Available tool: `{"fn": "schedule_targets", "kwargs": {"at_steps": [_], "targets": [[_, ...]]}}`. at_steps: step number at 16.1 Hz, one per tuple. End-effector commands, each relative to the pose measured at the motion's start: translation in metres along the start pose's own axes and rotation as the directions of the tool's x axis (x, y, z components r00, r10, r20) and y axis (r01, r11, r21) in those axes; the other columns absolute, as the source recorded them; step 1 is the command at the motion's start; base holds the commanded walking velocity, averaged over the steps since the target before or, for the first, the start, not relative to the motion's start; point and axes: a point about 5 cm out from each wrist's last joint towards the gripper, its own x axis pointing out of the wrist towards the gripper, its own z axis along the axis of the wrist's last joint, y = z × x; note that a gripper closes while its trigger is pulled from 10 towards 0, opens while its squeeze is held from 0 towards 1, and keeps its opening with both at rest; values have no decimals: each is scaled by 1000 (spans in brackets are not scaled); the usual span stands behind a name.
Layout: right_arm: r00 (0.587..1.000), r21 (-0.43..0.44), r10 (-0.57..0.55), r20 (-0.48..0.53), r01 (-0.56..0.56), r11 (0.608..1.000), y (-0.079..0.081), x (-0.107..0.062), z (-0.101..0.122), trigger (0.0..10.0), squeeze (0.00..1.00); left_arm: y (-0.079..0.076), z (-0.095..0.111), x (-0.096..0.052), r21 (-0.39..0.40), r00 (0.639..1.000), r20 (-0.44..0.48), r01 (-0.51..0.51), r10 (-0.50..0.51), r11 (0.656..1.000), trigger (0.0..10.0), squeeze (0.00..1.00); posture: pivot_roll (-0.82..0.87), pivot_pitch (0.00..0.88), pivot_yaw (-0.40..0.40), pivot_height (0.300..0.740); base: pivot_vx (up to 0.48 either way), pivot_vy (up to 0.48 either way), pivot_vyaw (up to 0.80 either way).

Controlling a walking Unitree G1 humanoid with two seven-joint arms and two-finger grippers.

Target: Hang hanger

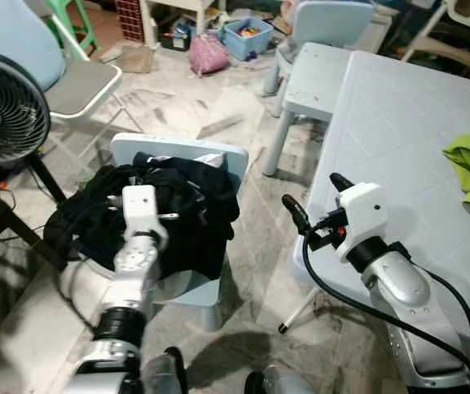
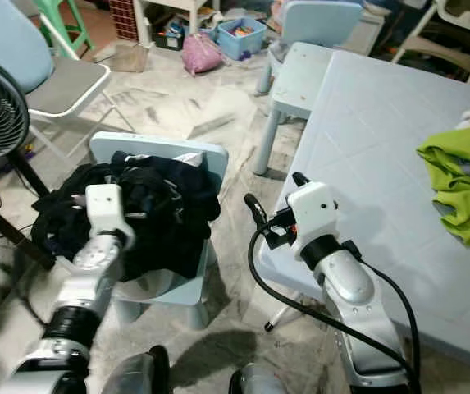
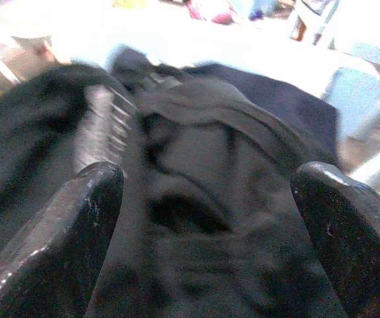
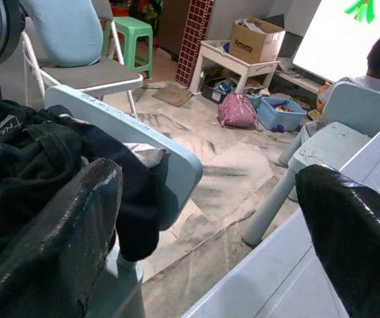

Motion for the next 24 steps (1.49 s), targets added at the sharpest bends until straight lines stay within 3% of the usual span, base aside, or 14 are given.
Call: {"fn": "schedule_targets", "kwargs": {"at_steps": [1, 2, 6, 10, 11, 12, 13, 19, 20, 24], "targets": [[1000, -1, 12, -3, -12, 1000, 3, 0, 3, 10000, 0, -5, -14, -1, -34, 997, -79, 12, -15, 999, 10000, 0, -144, 166, -91, 740, 0, 0, 0], [1000, 5, 26, 5, -26, 1000, 6, 4, 5, 10000, 0, -10, -22, -2, -78, 991, -133, 14, -25, 997, 10000, 0, -140, 168, -94, 740, 0, 0, 0], [999, 8, 48, 0, -48, 999, 8, 6, 6, 10000, 0, -15, -28, -3, -111, 983, -178, 19, -38, 994, 10000, 0, -127, 166, -94, 740, 0, 0, 0], [999, 14, 37, 14, -37, 999, 9, 11, 10, 10000, 0, -3, -25, 5, -84, 983, -182, 2, -17, 996, 10000, 0, -138, 167, -88, 740, 0, 0, 0], [999, 14, 34, 14, -34, 999, 9, 11, 11, 10000, 0, -1, -24, 8, -96, 983, -185, 2, -20, 995, 7843, 0, -140, 172, -88, 740, 0, 0, 0], [999, 15, 32, 13, -32, 999, 9, 12, 11, 10000, 0, 0, -22, 11, -96, 981, -190, 8, -26, 995, 2549, 0, -140, 178, -89, 740, 0, 0, 0], [999, 15, 32, 14, -32, 999, 9, 12, 11, 10000, 0, 2, -20, 13, -85, 983, -185, 0, -16, 996, 39, 0, -142, 172, -91, 740, 0, 0, 0], [999, 10, 24, 23, -25, 1000, 7, 16, 14, 10000, 0, 2, -18, 17, -66, 985, -172, -10, -2, 998, 0, 0, -143, 174, -90, 740, 0, 0, 0], [999, 10, 26, 23, -26, 1000, 8, 16, 14, 10000, 0, 10, -16, 16, -53, 988, -143, -73, 65, 996, 0, 0, -143, 174, -90, 740, 0, 0, 0], [999, 16, 23, 22, -23, 1000, 7, 17, 12, 10000, 0, 26, -15, 14, -22, 983, -102, -158, 155, 987, 0, 0, -130, 165, -91, 740, 0, 0, 0]]}}
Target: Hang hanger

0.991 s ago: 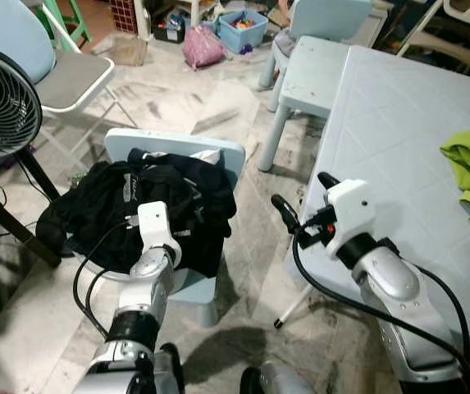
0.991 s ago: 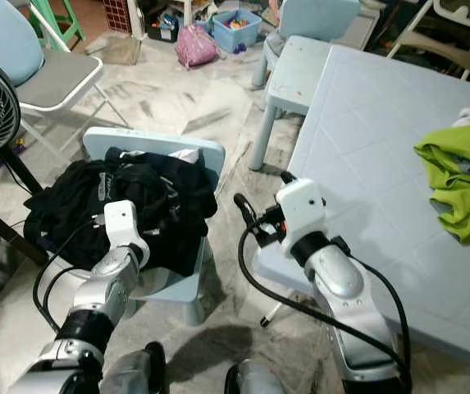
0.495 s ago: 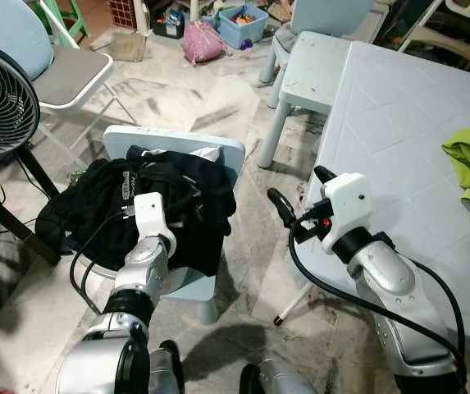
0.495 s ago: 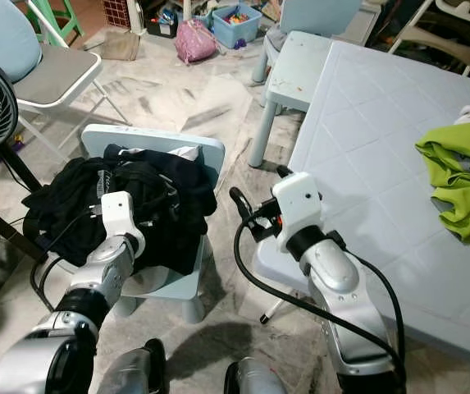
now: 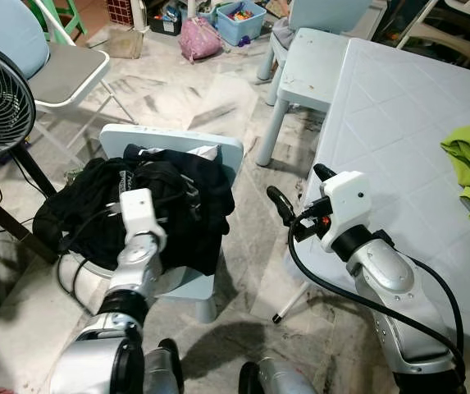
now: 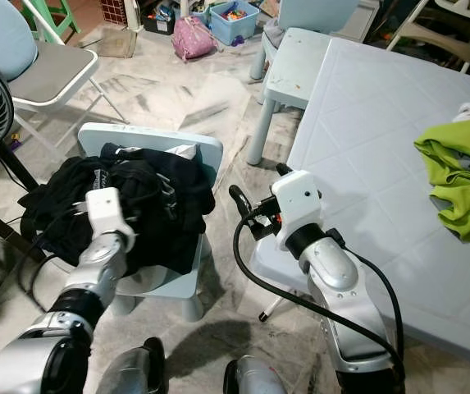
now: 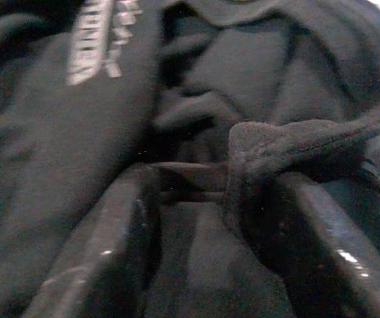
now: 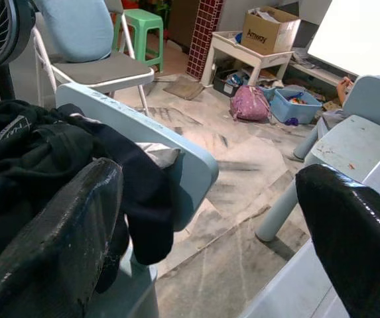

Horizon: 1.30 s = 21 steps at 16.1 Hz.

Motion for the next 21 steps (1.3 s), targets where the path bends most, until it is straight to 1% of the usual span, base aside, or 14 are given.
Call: {"fn": "schedule_targets", "kwargs": {"at_steps": [1, 4, 5, 6, 7, 14, 15, 16, 17, 18, 19, 20, 21], "targets": [[1000, -5, -10, 4, 10, 1000, -2, 1, 1, 10000, 0, 5, -6, -1, 7, 1000, -15, -21, 21, 1000, 0, 0, -130, 165, -91, 740, 0, 0, 0], [1000, -10, -12, 6, 12, 1000, -3, 2, 1, 10000, 0, 5, -6, 0, 15, 999, -16, -28, 28, 999, 0, 0, -128, 158, -90, 740, 0, 0, 0], [1000, -12, -11, 7, 11, 1000, -2, 3, 1, 10000, 0, -1, -5, 0, 2, 1000, -19, -16, 16, 1000, 2706, 0, -128, 158, -90, 740, 0, 0, 0], [1000, -14, -11, 8, 12, 1000, -3, 4, 1, 10000, 0, -6, -4, 0, -8, 1000, -22, 7, -8, 1000, 10000, 0, -128, 154, -90, 740, 0, 0, 0], [1000, -16, -10, 9, 10, 1000, -3, 5, 2, 10000, 0, -15, -2, 1, -27, 999, -27, 38, -39, 999, 10000, 0, -128, 151, -91, 740, 0, 0, 0], [1000, -30, -6, 12, 7, 1000, -2, 7, 2, 10000, 0, -44, -4, 0, -58, 983, -94, 150, -155, 987, 10000, 0, -129, 146, -88, 740, 0, 0, 0], [1000, -31, -6, 12, 6, 999, -2, 7, 2, 10000, 0, -47, -4, -1, -70, 982, -93, 157, -164, 985, 5333, 0, -129, 145, -87, 740, 0, 0, 0], [1000, -32, -5, 12, 6, 999, -2, 7, 2, 10000, 0, -49, -4, -1, -76, 981, -95, 165, -172, 983, 4431, 0, -129, 145, -88, 740, 0, 0, 0], [1000, -32, -3, 13, 4, 999, -2, 8, 2, 10000, 0, -50, -4, -1, -90, 980, -105, 160, -169, 983, 0, 0, -129, 145, -87, 740, 0, 0, 0], [1000, -33, -2, 13, 2, 999, -2, 8, 2, 10000, 0, -51, -4, -1, -90, 980, -108, 160, -169, 983, 0, 0, -129, 144, -87, 740, 0, 0, 0], [1000, -34, -1, 13, 2, 999, -2, 8, 2, 10000, 0, -52, -4, -1, -94, 979, -113, 159, -170, 983, 3176, 0, -129, 144, -87, 740, 0, 0, 0], [1000, -34, 0, 12, 1, 999, -3, 9, 2, 10000, 0, -55, -4, -1, -101, 978, -121, 158, -169, 982, 10000, 0, -127, 143, -87, 740, 0, 0, 0], [1000, -34, 1, 11, -1, 999, -3, 9, 1, 10000, 0, -58, -5, -2, -112, 978, -131, 150, -164, 982, 10000, 0, -126, 143, -86, 740, 0, 0, 0]]}}
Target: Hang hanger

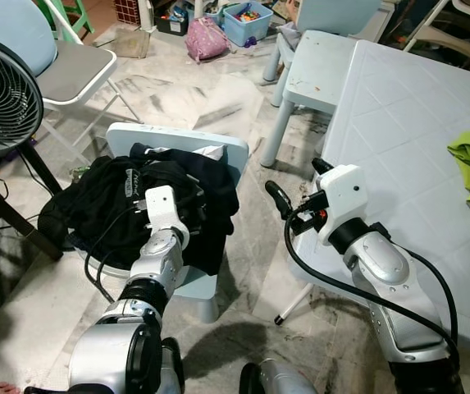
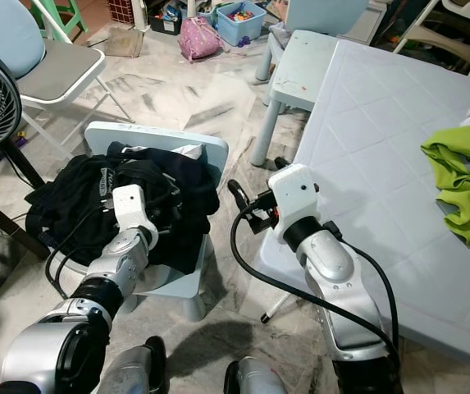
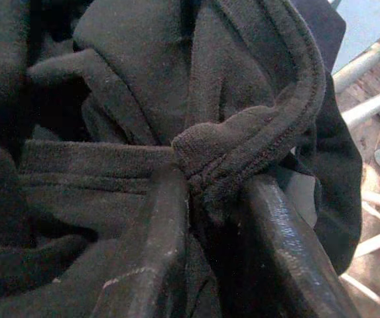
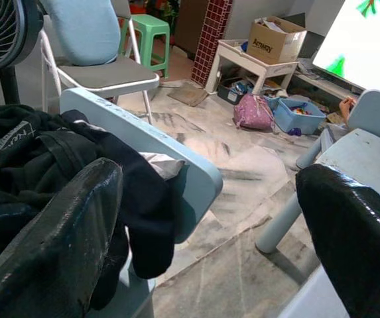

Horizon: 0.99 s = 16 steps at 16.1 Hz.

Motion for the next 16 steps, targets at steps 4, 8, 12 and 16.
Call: {"fn": "schedule_targets", "kwargs": {"at_steps": [4, 8, 12, 16], "targets": [[1000, 2, 17, -5, -17, 1000, 2, 0, -2, 10000, 0, -12, -10, -3, -49, 999, -45, -23, 21, 999, 10000, 1000, -123, 140, -83, 740, 0, 0, 0], [1000, 3, 24, -4, -24, 1000, 3, 3, -2, 10000, 0, -11, -16, -4, -55, 997, -66, -36, 32, 998, 10000, 600, -118, 141, -84, 740, 0, 0, 0], [1000, 4, 29, -4, -29, 1000, 3, 4, -2, 10000, 0, -9, -19, -4, -92, 995, -98, -38, 29, 995, 0, 0, -117, 140, -81, 740, 0, 0, 0], [1000, 4, 25, -6, -25, 1000, 3, 4, -3, 10000, 0, -6, -19, -4, -111, 995, -96, -45, 35, 993, 0, 0, -116, 140, -81, 740, 0, 0, 0]]}}
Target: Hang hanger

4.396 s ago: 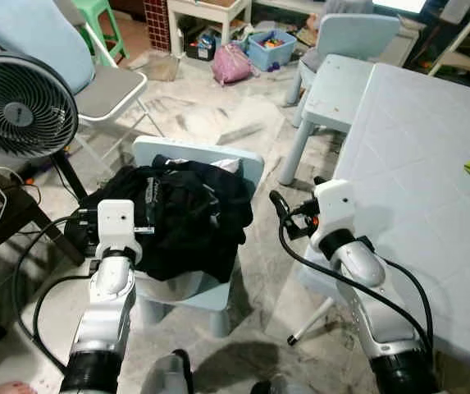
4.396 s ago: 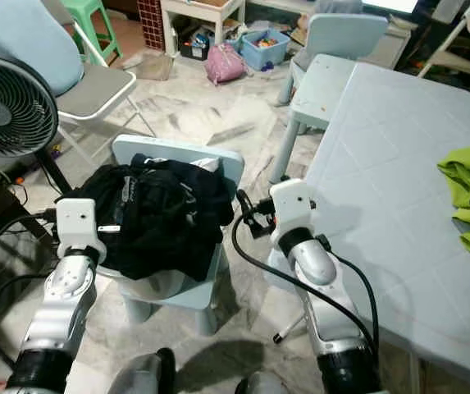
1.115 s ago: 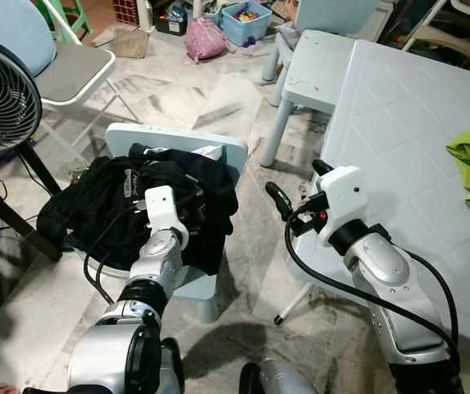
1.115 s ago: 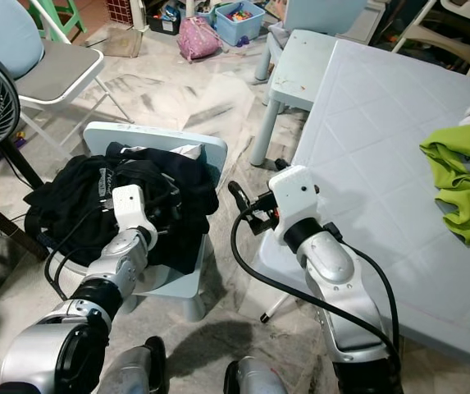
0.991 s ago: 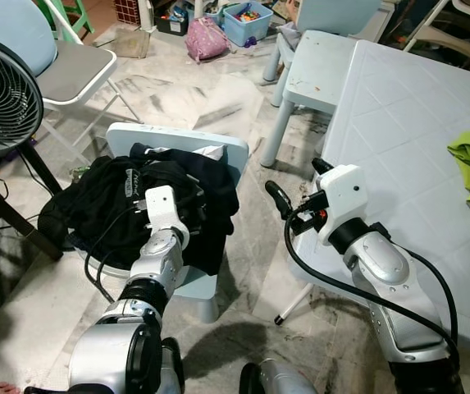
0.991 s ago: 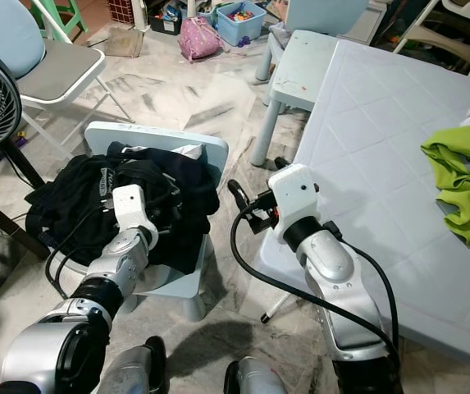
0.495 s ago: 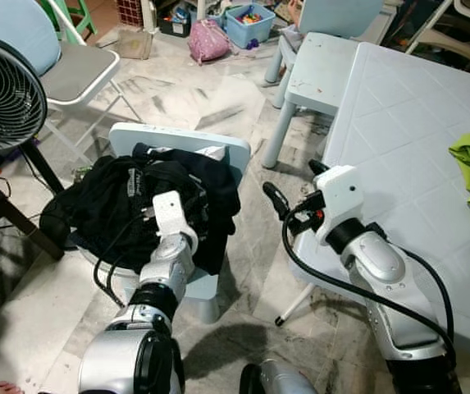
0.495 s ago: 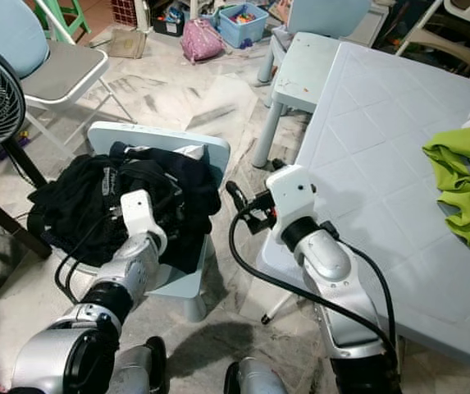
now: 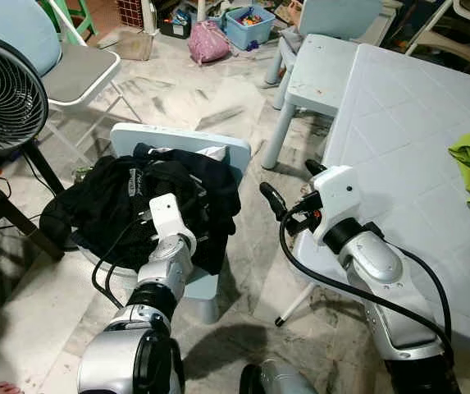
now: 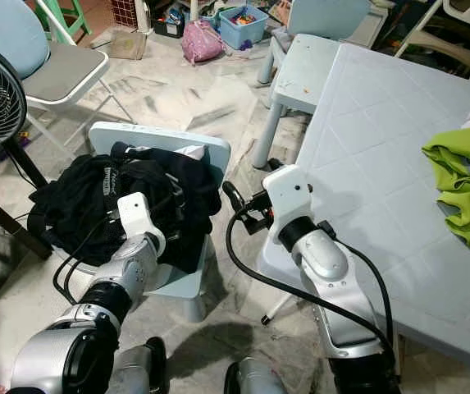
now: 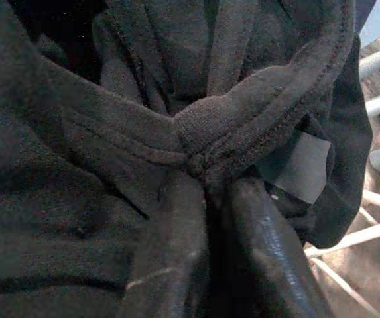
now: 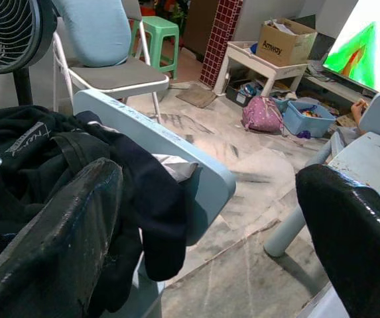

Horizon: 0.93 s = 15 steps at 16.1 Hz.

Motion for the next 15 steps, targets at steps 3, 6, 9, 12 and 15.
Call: {"fn": "schedule_targets", "kwargs": {"at_steps": [3, 6, 9, 12, 15], "targets": [[1000, -5, -6, 3, 6, 1000, -3, 4, 0, 10000, 0, 1, -2, 0, -3, 1000, -7, -3, 3, 1000, 0, 0, -111, 141, -80, 740, 0, 0, 0], [1000, 7, -18, 4, 18, 1000, -3, 6, -1, 10000, 0, 4, 5, 0, 17, 999, 33, -21, 20, 1000, 0, 0, -97, 131, -73, 740, 0, 0, 0], [999, 33, -30, 12, 29, 999, 1, 12, -4, 10000, 0, 10, 24, 0, 87, 990, 135, -57, 45, 995, 0, 0, -66, 97, -56, 740, 0, 0, 0], [999, 72, -49, 23, 47, 996, 5, 20, -8, 10000, 0, 11, 51, -5, 260, 951, 309, -91, 7, 961, 0, 0, -33, 67, -29, 740, 0, 0, 0], [997, 105, -70, 33, 66, 992, 12, 24, -13, 10000, 0, 7, 54, -18, 413, 917, 387, -74, -101, 908, 0, 0, -4, 41, 10, 740, 0, 0, 0]]}}
